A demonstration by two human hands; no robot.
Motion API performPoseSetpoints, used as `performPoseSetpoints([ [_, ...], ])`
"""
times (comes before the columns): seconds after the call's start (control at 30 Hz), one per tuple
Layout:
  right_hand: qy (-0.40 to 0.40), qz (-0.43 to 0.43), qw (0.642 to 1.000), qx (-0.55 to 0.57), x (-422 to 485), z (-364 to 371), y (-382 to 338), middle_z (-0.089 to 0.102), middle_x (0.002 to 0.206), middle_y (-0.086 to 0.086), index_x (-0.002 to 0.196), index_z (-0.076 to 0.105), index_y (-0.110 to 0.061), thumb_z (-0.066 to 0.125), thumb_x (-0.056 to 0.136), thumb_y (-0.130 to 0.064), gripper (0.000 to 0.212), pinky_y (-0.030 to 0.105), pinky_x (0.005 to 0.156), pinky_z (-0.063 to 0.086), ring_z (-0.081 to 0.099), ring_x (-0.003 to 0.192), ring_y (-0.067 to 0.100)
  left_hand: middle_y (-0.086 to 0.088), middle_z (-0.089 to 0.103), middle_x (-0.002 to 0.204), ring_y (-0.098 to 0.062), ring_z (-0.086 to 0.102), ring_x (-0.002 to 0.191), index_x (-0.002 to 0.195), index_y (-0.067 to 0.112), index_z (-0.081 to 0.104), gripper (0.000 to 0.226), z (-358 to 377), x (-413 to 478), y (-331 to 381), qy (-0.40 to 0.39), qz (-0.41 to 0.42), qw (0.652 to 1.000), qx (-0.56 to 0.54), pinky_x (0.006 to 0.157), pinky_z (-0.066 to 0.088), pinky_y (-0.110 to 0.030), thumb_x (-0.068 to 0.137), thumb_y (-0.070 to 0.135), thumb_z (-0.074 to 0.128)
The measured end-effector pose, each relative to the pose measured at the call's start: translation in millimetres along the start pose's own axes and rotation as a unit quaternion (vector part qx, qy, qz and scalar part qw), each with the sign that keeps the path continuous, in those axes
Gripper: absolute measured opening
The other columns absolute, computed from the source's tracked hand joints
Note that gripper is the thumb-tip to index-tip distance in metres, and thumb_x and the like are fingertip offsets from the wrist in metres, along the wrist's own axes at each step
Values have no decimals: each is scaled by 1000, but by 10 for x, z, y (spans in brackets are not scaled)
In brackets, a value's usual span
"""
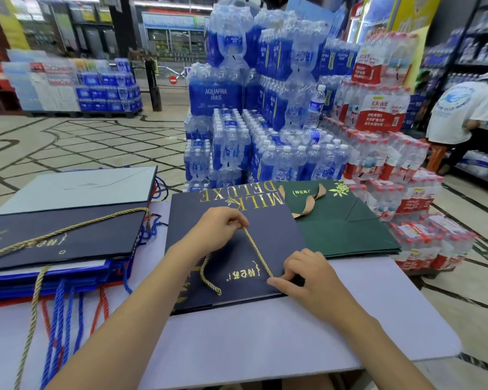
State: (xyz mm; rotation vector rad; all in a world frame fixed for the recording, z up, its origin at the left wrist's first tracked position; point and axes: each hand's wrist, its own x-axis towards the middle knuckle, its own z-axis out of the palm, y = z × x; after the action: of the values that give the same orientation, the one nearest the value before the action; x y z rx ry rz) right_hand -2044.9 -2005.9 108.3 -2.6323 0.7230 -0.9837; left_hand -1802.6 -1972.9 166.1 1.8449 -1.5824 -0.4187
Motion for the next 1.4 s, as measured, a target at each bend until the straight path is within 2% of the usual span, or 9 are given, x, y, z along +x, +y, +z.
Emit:
performPoseSetpoints([
  [0.23,-40,45,998,6,9,-42,-19,49,68,-14,64,44,-28,62,83,-54,36,24,72,35,45,69,7,0,67,107,-19,58,106,100,19,72,31,-36,33,160,193,18,981,9,96,45,-42,93,2,47],
  [0.37,-36,95,994,41,28,-97,-30,52,71,-13,69,55,-21,72,86,-28,25,17,68,34,48,76,8,0,63,118,-21,51,119,113,19,67,30,115,-469,339,95,127,983,96,101,40,-40,93,13,45],
  [0.5,66,163,984,3,27,-115,-22,56,84,-13,79,62,-21,68,86,-16,10,22,72,39,51,83,8,0,18,159,-20,-3,149,147,34,31,59,459,-863,195,-47,74,966,244,120,3,-46,94,62,34],
  [0.77,39,453,890,39,36,-299,-166,63,80,-12,90,60,-22,58,91,-33,12,30,66,37,55,80,17,0,-6,163,-10,-14,148,151,45,10,73,532,-924,124,-29,56,977,203,120,-3,-45,87,76,28],
  [0.93,113,465,788,387,342,-529,-481,35,61,2,64,47,-19,60,88,-16,27,25,50,19,27,49,16,-3,1,163,-16,-7,149,152,35,12,88,394,-968,299,3,88,959,270,119,0,-50,78,81,22],
  [1.1,82,365,732,570,471,-692,-828,61,66,4,75,73,-20,45,96,-56,50,27,47,25,42,48,15,-7,64,124,-24,60,117,130,15,58,57,-6,-860,470,185,155,945,221,98,45,-38,85,38,32],
  [1.2,2,388,778,494,360,-477,-960,71,89,13,100,70,-6,55,94,-46,43,31,51,42,58,58,22,-3,65,121,-21,59,110,137,18,52,48,-278,-949,623,261,134,952,91,90,46,-34,95,37,37],
  [1.27,-79,404,776,478,240,-268,-1089,72,104,14,108,67,-9,68,86,-42,40,35,62,53,69,72,28,7,67,88,-3,59,79,130,20,56,35,-398,-1011,744,331,121,935,45,68,41,-18,100,33,42],
  [1.4,-118,413,737,522,210,-11,-1285,72,110,12,115,64,-13,69,84,-51,50,42,81,59,72,93,30,12,47,53,-2,47,55,75,23,51,29,-478,-1090,1018,423,70,894,-128,53,29,-21,102,31,42],
])
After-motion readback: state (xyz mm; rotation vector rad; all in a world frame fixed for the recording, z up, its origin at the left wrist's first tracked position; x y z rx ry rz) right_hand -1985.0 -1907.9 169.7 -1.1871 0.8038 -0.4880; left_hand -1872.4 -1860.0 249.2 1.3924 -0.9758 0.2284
